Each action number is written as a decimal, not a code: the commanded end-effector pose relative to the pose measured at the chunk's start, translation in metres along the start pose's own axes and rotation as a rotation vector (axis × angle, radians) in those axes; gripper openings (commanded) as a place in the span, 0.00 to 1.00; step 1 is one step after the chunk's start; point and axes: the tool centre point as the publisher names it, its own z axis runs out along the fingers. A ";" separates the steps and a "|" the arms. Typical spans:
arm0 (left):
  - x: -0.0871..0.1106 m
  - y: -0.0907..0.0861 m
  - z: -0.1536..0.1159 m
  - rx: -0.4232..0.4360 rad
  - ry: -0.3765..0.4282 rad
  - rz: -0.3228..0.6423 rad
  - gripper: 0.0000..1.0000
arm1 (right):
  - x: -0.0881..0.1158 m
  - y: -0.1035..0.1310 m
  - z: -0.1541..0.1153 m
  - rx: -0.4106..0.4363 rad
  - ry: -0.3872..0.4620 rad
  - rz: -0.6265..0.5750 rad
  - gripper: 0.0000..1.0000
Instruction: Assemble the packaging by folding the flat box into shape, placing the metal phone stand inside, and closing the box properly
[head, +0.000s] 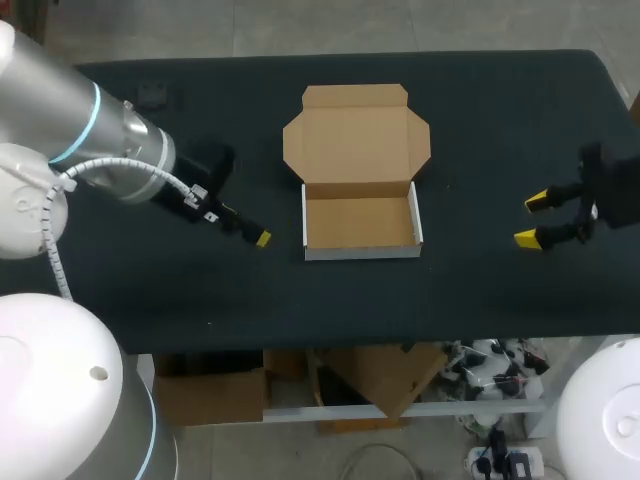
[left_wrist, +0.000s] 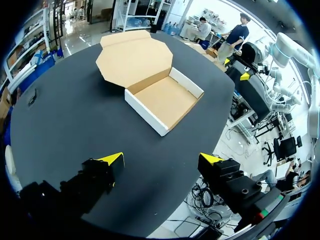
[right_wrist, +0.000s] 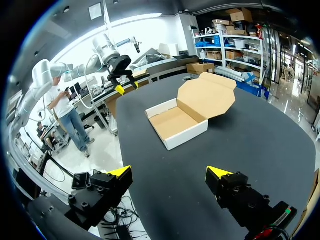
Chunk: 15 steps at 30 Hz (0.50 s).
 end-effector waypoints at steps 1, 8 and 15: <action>0.006 0.019 -0.021 0.143 -0.026 0.004 1.00 | 0.008 -0.003 -0.010 -0.013 -0.023 0.006 1.00; 0.013 0.026 -0.042 0.157 -0.067 0.001 1.00 | 0.021 -0.004 -0.029 -0.007 -0.088 0.052 1.00; 0.014 0.022 -0.061 0.095 -0.125 -0.151 1.00 | 0.032 -0.006 -0.052 0.009 -0.144 0.132 1.00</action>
